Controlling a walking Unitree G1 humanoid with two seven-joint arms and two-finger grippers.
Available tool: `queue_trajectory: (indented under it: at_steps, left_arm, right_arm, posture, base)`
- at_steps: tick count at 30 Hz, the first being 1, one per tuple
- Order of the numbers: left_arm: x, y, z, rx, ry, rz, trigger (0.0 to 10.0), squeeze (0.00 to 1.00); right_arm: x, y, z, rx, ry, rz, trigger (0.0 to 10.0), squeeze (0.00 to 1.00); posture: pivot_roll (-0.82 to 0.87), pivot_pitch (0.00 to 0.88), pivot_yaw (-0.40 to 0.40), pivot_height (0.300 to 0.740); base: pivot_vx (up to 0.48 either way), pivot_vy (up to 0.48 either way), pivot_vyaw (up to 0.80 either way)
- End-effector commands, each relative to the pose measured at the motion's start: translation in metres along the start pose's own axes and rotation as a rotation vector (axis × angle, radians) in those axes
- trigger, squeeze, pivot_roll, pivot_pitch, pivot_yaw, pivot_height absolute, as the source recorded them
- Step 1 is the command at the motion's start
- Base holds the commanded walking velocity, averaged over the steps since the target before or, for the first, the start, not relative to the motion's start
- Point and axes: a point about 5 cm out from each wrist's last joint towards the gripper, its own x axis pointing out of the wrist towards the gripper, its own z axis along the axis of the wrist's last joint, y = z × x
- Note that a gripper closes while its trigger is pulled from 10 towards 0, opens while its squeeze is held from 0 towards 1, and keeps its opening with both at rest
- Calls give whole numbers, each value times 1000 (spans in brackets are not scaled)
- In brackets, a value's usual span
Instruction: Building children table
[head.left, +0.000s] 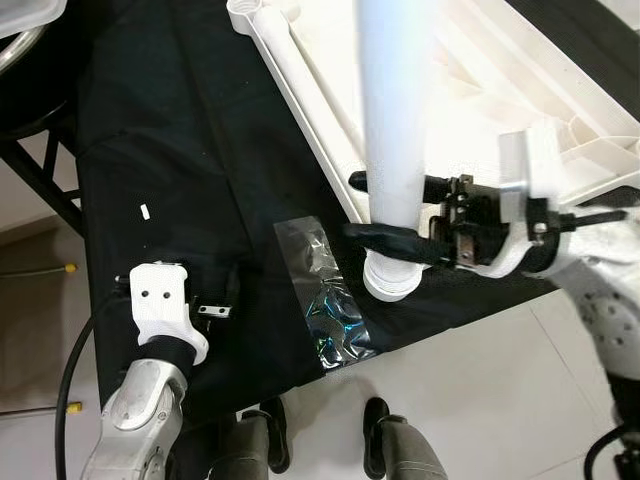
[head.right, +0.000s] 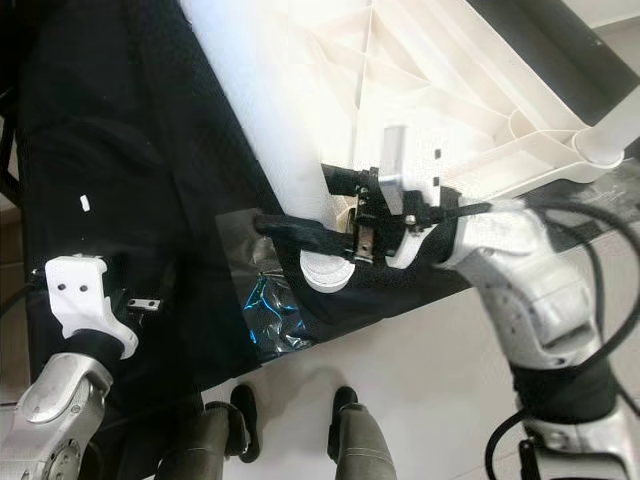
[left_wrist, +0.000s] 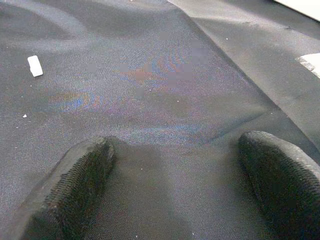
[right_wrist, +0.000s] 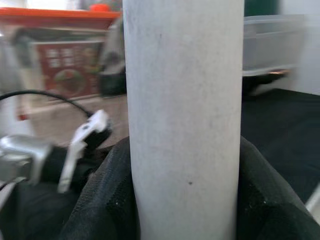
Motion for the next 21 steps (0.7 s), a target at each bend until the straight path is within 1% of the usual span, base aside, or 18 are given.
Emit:
queue_trajectory:
  at_steps: [1,2,4,5,6,7,8,9,10,12,13,15,16,17,19,20,21]
  left_arm:
    - [-3,3,-18,0,89,14,10000,0]
    - [-3,3,-18,0,88,14,10000,0]
    - [-1,3,-18,0,86,14,10000,0]
    - [-1,3,-18,0,86,14,10000,0]
    - [-1,3,-18,0,85,14,10000,0]
    - [0,3,-18,-1,84,14,10000,0]
    - [1,3,-19,-1,82,12,10000,0]
    - [2,2,-19,-1,81,11,10000,0]
    - [2,2,-19,-1,81,11,10000,0]
    - [3,2,-19,-1,78,10,10000,0]
    - [4,2,-20,0,75,11,10000,0]
    - [5,2,-20,0,73,11,10000,0]
    - [6,2,-19,-2,65,12,10000,0]
    - [6,2,-19,-2,65,12,10000,0]
    - [11,8,-17,-31,51,36,10000,0]
    - [11,8,-17,-31,51,36,10000,0]
    - [16,11,-13,-23,34,30,10000,0]
  right_arm:
    - [6,13,-33,127,113,-114,10000,0]
    - [10,16,-39,131,126,-222,10000,0]
    - [17,23,-45,127,132,-360,10000,0]
    - [17,23,-45,127,132,-360,10000,0]
    - [19,26,-49,82,168,-425,10000,0]
    - [20,29,-52,63,183,-470,10000,0]
    - [22,32,-55,23,210,-530,10000,0]
    - [25,36,-56,9,207,-550,10000,0]
    - [25,36,-56,9,207,-550,10000,0]
    - [30,41,-56,18,184,-569,10000,0]
    - [33,40,-54,28,156,-572,10000,0]
    - [35,40,-54,32,141,-586,10000,0]
    - [36,32,-49,18,108,-611,10000,0]
    - [36,32,-49,18,108,-611,10000,0]
    - [36,17,-40,9,50,-638,10000,0]
    - [36,17,-40,9,50,-638,10000,0]
    - [35,10,-33,4,20,-646,10000,0]
  posture:
    - [61,406,26,740]
    - [60,406,28,740]
    - [56,406,28,740]
    - [56,406,28,740]
    - [54,406,30,740]
    - [49,406,30,740]
    - [50,400,29,740]
    - [51,400,28,740]
    - [51,400,28,740]
    - [52,394,29,740]
    - [55,386,27,740]
    - [57,385,26,740]
    - [61,375,24,740]
    - [61,375,24,740]
    - [61,357,24,740]
    - [61,357,24,740]
    - [62,341,22,740]
  base:
    - [0,0,0]
    - [0,0,0]
    - [0,0,0]
    - [0,0,0]
    - [0,0,0]
    - [0,0,0]
    - [0,0,0]
    - [0,0,0]
    - [0,0,0]
    - [0,0,0]
    - [0,0,0]
    - [0,0,0]
    - [0,0,0]
    - [0,0,0]
    - [0,0,0]
    - [0,0,0]
    - [0,0,0]
